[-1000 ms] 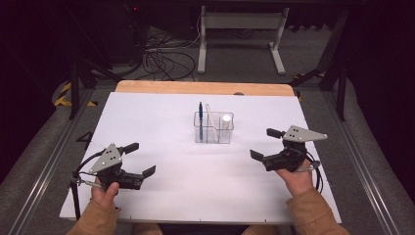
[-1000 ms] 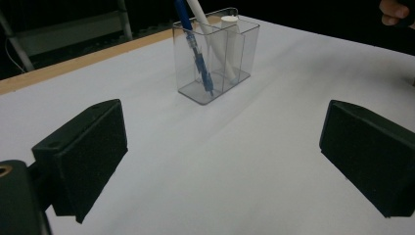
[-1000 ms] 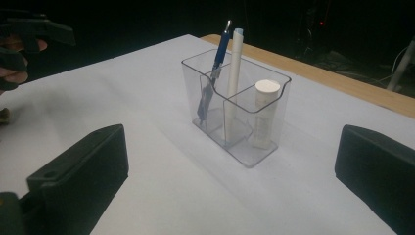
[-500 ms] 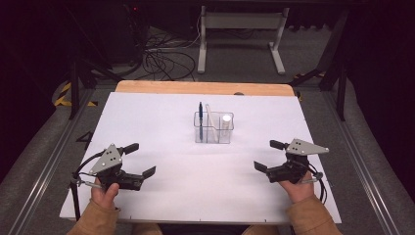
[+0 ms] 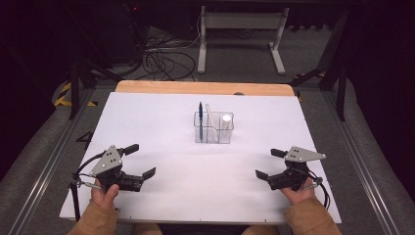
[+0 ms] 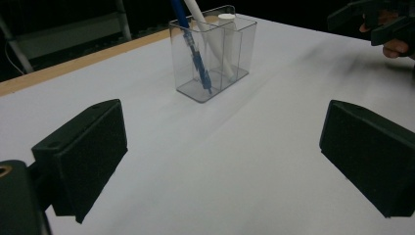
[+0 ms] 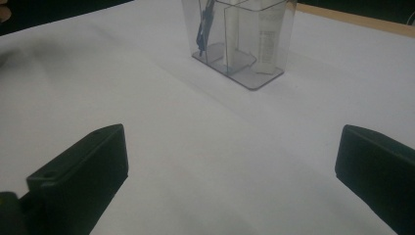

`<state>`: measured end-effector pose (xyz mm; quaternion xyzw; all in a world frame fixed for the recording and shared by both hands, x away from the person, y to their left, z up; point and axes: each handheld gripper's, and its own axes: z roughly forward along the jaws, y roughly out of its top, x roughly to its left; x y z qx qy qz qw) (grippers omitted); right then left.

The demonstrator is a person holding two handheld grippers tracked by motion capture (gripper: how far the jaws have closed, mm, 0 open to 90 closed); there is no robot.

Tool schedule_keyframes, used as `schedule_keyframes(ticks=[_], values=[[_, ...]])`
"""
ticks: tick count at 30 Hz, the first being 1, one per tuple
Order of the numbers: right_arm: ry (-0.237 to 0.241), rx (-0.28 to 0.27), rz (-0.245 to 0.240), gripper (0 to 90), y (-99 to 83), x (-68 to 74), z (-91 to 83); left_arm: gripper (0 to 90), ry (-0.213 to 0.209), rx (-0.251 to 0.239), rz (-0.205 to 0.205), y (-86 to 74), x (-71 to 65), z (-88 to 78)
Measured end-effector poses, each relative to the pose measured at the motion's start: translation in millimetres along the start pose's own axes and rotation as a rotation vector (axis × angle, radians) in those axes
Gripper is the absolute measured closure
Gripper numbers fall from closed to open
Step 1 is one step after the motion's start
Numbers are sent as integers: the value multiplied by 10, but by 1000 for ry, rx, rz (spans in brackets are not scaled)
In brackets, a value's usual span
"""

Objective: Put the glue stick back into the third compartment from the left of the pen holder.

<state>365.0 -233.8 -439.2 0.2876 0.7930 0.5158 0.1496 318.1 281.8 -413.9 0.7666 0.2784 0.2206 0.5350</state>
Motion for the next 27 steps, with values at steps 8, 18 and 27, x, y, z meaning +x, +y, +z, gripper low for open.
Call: schedule_keyframes(ticks=[8,18,27], values=[[36,10,-4,0,-74,52,65,45,-1,1,7,-17,-1,8],[22,-17,-13,0,-64,44,59,44,5,11,35,-41,-28,25],[22,-21,-16,0,-63,51,50,44,-5,12,25,-49,-23,31]])
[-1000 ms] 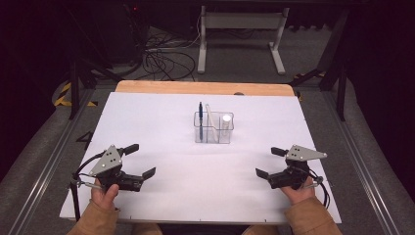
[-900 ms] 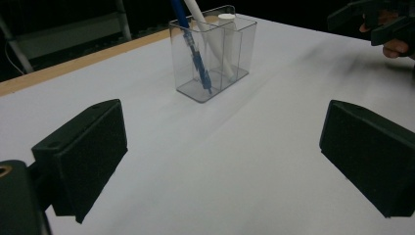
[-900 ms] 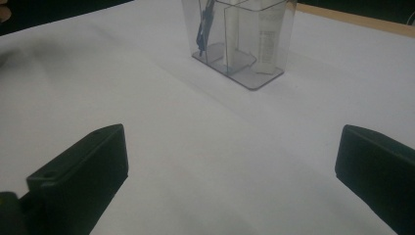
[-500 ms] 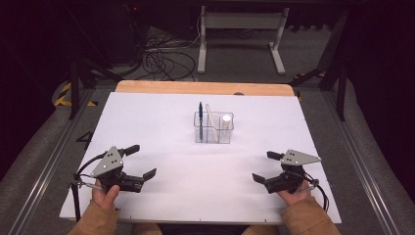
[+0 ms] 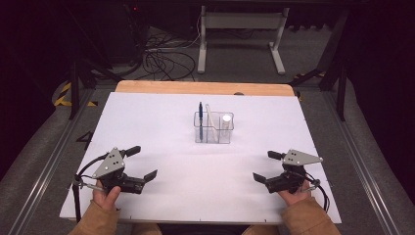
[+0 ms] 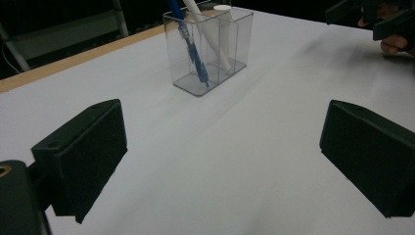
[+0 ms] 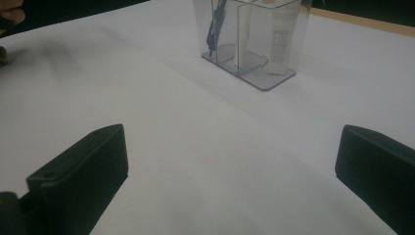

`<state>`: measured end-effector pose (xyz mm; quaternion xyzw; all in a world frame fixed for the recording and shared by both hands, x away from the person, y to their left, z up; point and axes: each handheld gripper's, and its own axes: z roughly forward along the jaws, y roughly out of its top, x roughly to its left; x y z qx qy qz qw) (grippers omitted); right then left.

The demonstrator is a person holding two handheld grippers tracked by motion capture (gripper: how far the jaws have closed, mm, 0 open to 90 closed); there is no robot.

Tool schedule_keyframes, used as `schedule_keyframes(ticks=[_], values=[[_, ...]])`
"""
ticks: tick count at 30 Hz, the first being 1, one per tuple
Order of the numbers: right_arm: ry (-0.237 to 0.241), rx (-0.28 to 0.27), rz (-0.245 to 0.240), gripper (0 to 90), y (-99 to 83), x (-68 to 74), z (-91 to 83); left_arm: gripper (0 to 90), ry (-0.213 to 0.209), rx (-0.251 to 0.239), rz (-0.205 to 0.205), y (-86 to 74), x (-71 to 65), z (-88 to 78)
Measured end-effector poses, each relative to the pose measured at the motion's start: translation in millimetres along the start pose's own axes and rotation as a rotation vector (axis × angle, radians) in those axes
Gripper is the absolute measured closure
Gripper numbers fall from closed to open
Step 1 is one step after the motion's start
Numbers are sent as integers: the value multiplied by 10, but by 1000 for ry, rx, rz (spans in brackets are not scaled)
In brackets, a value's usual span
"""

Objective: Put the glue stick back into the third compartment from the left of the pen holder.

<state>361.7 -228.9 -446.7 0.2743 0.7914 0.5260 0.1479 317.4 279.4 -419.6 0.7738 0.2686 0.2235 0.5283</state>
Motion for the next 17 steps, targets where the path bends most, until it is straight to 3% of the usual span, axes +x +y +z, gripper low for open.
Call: schedule_keyframes(ticks=[17], values=[[7,6,-4,0,-4,11,10,44,9,9,1,-12,14,11]])
